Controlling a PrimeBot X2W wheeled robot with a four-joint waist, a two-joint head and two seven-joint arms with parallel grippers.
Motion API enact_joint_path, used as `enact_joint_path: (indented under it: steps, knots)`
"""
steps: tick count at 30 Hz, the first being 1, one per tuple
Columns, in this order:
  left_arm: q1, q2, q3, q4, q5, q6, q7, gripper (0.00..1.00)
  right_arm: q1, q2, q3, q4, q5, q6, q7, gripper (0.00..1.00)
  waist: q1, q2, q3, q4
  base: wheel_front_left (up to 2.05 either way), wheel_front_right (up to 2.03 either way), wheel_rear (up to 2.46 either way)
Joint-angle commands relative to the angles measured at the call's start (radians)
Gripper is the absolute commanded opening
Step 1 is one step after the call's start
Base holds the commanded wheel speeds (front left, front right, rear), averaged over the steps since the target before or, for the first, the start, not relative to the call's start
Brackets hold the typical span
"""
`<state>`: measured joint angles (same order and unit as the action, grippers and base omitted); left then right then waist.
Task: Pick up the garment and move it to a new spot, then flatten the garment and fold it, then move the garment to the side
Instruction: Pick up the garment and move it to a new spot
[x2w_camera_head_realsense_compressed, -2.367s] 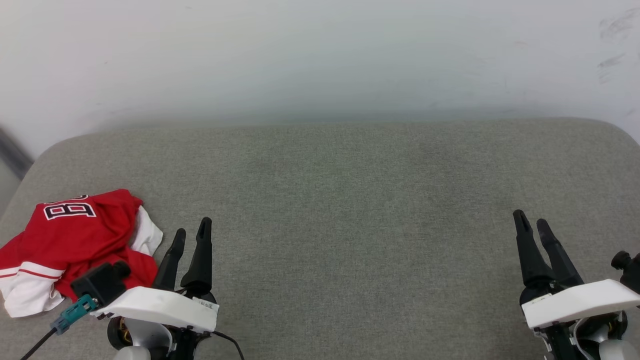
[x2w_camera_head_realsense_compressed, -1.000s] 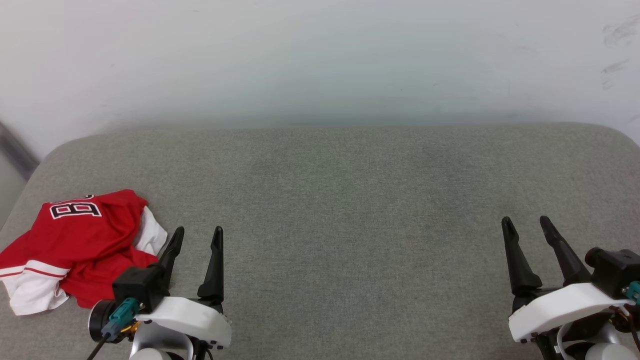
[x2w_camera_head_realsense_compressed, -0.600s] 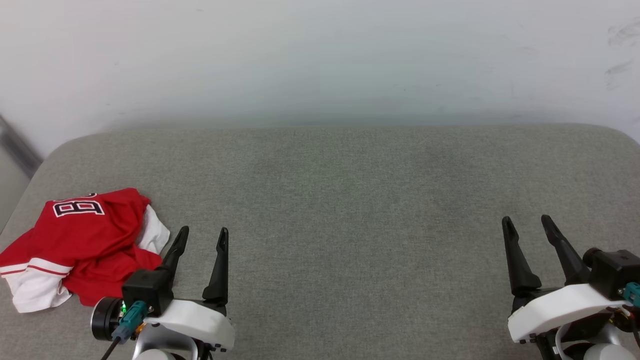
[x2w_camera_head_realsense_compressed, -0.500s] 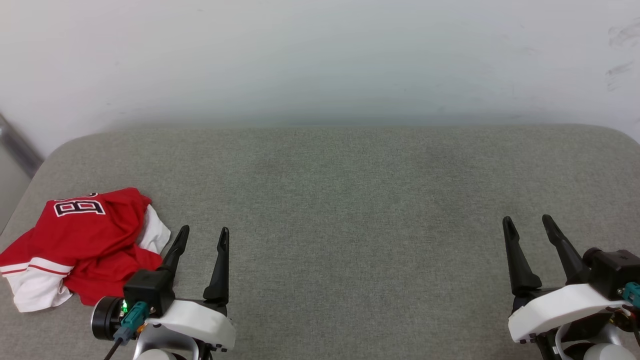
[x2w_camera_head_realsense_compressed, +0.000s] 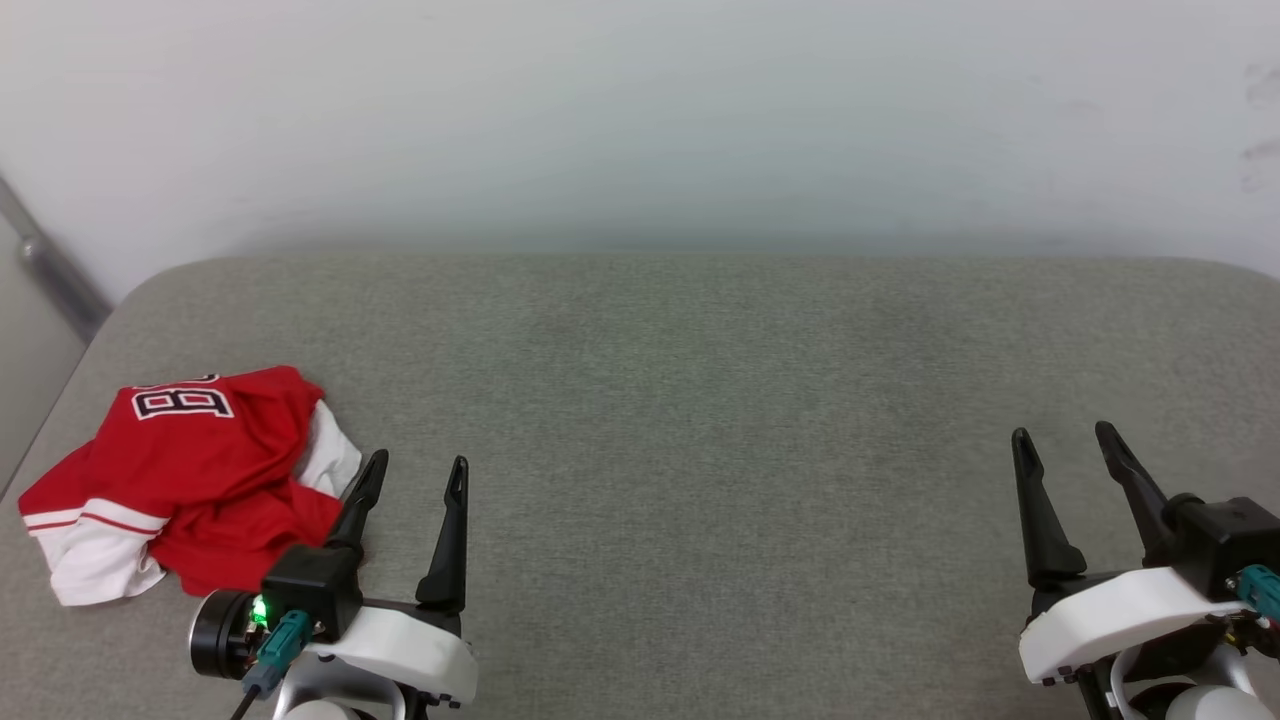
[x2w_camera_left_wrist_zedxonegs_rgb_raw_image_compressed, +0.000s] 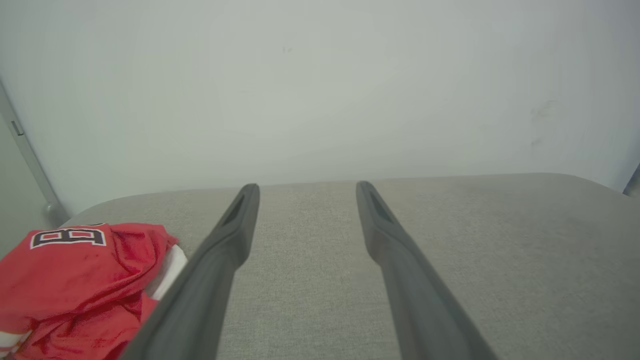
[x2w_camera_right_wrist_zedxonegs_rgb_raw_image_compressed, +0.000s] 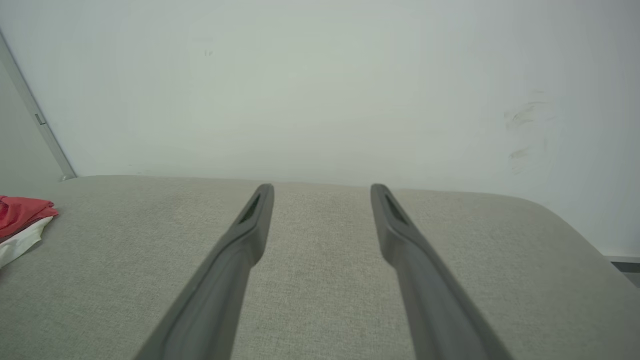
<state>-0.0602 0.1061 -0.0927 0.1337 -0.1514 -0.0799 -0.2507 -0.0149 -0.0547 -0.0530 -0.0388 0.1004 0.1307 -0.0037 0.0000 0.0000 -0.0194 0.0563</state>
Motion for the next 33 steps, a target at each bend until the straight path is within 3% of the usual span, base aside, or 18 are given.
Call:
enact_joint_path:
  steps: [1, 23, 33]
  knots:
    - [-0.001, -0.004, 0.007, -0.001, 0.020, -0.007, -0.011, 1.00, 0.007, 0.004, 0.005, -0.013, -0.021, 0.000, -0.005, 1.00, 0.0000, 0.0000, 0.000, 0.015, 0.00, 0.00, 0.00]
    - [0.012, -0.036, 0.133, 0.008, 0.025, -0.026, -0.015, 1.00, 0.006, 0.005, 0.113, -0.047, -0.011, 0.000, -0.014, 1.00, 0.0000, 0.0000, -0.012, 0.328, 0.00, 0.00, 0.00]
    - [0.029, -0.036, 0.179, 0.014, 0.031, -0.036, -0.015, 1.00, -0.007, 0.005, 0.138, -0.034, 0.000, 0.000, -0.022, 1.00, 0.0000, 0.0000, -0.015, 0.397, 0.00, 0.00, 0.00]
